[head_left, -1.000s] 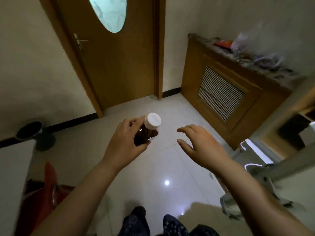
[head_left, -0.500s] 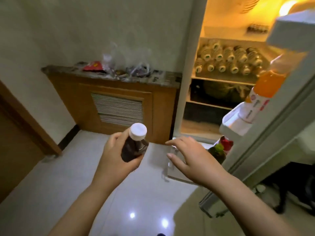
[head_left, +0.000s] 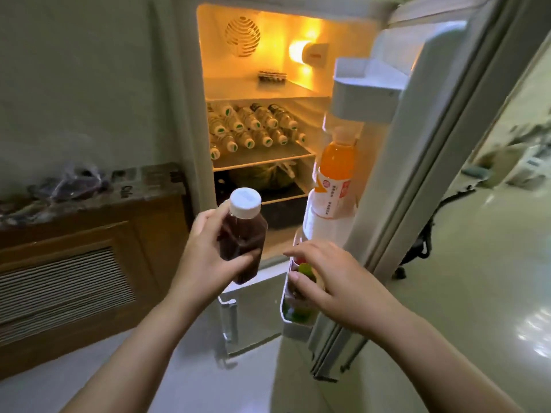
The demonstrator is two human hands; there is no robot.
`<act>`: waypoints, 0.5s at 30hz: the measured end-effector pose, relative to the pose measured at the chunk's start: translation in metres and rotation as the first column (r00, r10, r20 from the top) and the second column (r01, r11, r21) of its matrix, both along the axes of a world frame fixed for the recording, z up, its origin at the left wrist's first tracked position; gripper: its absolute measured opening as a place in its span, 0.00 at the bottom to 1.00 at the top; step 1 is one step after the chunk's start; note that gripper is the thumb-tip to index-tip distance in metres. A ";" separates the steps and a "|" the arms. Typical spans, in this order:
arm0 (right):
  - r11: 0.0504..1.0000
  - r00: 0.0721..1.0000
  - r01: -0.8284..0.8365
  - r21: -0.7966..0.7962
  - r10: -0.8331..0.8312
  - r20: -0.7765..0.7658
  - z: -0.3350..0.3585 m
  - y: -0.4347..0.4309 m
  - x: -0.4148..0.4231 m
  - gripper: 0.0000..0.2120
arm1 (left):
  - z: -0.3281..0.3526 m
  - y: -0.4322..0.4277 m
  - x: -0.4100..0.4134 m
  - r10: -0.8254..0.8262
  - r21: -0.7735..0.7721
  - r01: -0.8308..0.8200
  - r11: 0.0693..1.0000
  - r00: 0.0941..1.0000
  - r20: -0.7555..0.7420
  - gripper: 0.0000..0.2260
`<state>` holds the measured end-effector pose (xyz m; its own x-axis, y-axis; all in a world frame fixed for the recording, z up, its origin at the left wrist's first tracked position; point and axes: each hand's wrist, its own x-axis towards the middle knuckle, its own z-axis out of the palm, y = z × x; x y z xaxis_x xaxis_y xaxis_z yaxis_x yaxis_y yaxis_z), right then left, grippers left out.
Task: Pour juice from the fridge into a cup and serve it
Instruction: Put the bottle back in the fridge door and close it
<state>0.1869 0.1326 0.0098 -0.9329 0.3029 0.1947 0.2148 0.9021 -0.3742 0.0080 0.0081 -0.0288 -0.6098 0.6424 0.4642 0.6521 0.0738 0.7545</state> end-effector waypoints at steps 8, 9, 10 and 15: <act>0.931 0.931 0.364 0.016 -0.363 -0.023 0.005 -0.054 0.009 0.16 | 0.043 0.061 -0.034 -0.418 0.031 0.417 0.908 0.907 0.049 0.38; 0.918 0.918 0.397 0.014 -0.397 -0.012 0.005 -0.061 0.010 0.16 | 0.049 0.069 -0.034 -0.453 0.032 0.452 0.892 0.890 0.053 0.38; 0.906 0.906 0.423 0.016 -0.423 0.006 0.004 -0.067 0.010 0.17 | 0.054 0.077 -0.034 -0.480 0.035 0.479 0.877 0.876 0.054 0.38; 0.870 0.869 0.491 0.029 -0.492 0.054 0.007 -0.085 0.008 0.19 | 0.061 0.118 -0.035 -0.586 0.093 0.579 0.810 0.804 0.100 0.39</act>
